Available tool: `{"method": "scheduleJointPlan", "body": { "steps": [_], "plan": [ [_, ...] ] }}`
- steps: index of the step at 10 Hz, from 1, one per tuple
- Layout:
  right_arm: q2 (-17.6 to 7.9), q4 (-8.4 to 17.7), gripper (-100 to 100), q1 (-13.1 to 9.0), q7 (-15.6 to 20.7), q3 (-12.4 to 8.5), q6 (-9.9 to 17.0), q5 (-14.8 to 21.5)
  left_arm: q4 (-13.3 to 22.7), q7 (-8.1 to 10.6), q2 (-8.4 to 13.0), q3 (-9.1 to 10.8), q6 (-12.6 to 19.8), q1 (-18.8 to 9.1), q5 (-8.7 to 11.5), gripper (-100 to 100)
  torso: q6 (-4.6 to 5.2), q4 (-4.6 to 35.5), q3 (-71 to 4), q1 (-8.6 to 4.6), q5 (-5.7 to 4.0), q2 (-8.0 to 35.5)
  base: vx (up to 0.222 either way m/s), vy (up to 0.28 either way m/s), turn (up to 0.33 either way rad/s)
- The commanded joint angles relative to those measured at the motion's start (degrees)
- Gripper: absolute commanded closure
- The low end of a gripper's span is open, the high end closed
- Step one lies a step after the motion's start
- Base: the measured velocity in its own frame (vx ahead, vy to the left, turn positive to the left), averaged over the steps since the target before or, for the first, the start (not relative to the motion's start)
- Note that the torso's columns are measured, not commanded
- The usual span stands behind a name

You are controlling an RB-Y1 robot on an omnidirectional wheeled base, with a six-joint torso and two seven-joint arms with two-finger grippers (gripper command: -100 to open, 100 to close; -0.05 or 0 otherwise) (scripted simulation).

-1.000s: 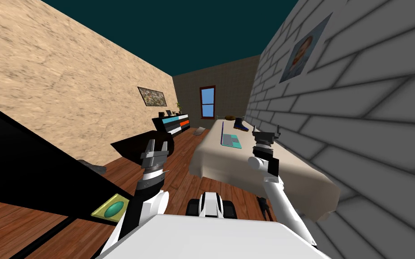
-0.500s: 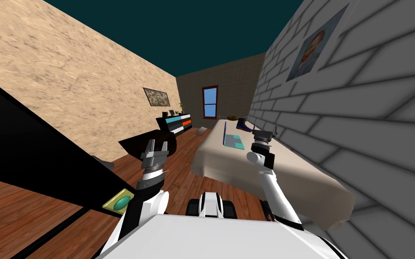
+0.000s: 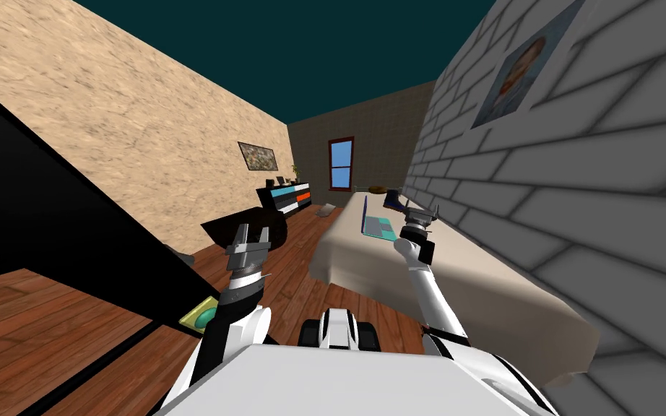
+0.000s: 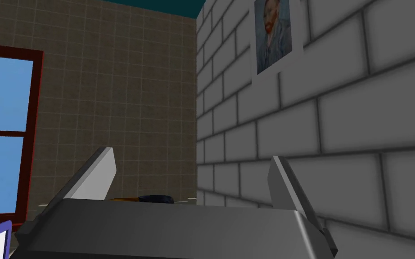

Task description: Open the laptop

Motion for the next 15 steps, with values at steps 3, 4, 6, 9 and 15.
{"method": "scheduleJointPlan", "body": {
  "steps": [3,4,6,9,15],
  "plan": [
    [0.26,6.26,-100,-5.01,-3.09,-1.62,0.37,-6.53,0.00,0.00,0.00,0.00,0.00,0.00,0.00,0,-0.02,0.00,-0.01,0.01,0.00,-0.01,0.000,0.010,0.060],
    [0.47,8.10,-100,-7.22,-4.49,-2.29,0.49,-8.76,0.00,0.00,0.00,0.00,0.00,0.00,0.00,0,0.00,0.00,0.00,0.00,0.00,0.00,0.001,0.012,0.101],
    [0.72,11.49,-100,-9.41,-5.85,-2.95,0.62,-11.41,0.00,0.00,0.00,0.00,0.00,0.00,0.00,0,0.01,0.00,-0.01,0.00,0.00,-0.01,0.001,0.010,0.062],
    [1.00,14.69,-100,-11.53,-7.18,-3.60,0.74,-14.58,0.00,0.00,0.00,0.00,0.00,0.00,0.00,0,-0.03,0.00,0.00,0.02,0.00,0.00,0.001,0.009,0.061],
    [2.34,24.79,-100,-19.23,-11.98,-5.92,1.23,-23.94,0.00,0.00,0.00,0.00,0.00,0.00,0.00,0,0.01,0.00,0.00,0.00,0.00,-0.01,0.001,0.010,0.072]
  ]
}}
